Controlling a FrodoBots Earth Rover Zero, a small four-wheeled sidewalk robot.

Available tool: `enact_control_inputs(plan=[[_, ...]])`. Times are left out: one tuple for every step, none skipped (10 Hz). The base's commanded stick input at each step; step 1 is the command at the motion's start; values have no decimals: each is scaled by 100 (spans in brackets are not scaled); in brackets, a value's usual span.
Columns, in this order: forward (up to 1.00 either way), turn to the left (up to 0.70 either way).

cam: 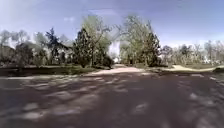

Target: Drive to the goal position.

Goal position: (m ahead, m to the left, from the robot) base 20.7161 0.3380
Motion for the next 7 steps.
enact_control_inputs(plan=[[70,0],[70,0],[70,-5],[70,-32],[70,-35],[70,-35],[70,-25]])
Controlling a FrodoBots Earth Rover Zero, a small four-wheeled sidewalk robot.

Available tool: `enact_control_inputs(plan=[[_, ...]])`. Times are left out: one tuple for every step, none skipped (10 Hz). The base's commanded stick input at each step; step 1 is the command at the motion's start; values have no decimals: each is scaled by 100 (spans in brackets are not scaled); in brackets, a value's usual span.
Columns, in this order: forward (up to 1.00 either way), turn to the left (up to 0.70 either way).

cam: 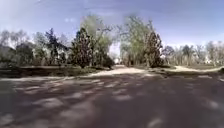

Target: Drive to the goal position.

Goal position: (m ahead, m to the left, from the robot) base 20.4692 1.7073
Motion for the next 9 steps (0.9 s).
enact_control_inputs(plan=[[70,-12],[70,0],[70,0],[70,0],[70,0],[70,0],[70,0],[70,0],[70,0]])
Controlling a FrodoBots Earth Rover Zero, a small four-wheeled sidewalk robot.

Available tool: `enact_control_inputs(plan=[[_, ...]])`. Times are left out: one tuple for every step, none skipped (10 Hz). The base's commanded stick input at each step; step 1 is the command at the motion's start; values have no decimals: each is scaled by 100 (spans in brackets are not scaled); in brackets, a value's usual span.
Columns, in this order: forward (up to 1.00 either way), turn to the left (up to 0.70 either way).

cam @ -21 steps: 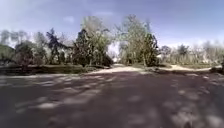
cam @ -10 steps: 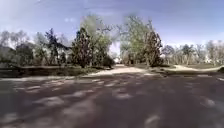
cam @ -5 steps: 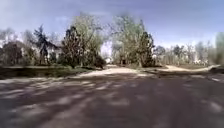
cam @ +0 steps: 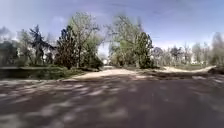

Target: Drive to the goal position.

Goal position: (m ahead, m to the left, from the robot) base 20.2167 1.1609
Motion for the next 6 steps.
enact_control_inputs(plan=[[70,0],[70,0],[70,0],[70,0],[70,0],[70,0]])
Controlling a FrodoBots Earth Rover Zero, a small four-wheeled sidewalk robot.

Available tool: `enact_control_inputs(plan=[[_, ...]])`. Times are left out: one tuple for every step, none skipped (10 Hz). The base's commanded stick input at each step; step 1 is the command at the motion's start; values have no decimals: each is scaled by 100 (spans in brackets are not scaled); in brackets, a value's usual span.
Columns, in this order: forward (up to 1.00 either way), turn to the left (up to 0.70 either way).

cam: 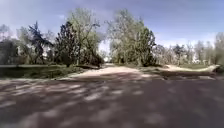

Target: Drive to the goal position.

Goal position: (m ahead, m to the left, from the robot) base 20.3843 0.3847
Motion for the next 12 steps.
enact_control_inputs(plan=[[70,0],[70,0],[70,0],[70,0],[70,0],[70,0],[70,0],[70,0],[70,0],[70,0],[70,0],[70,0]])
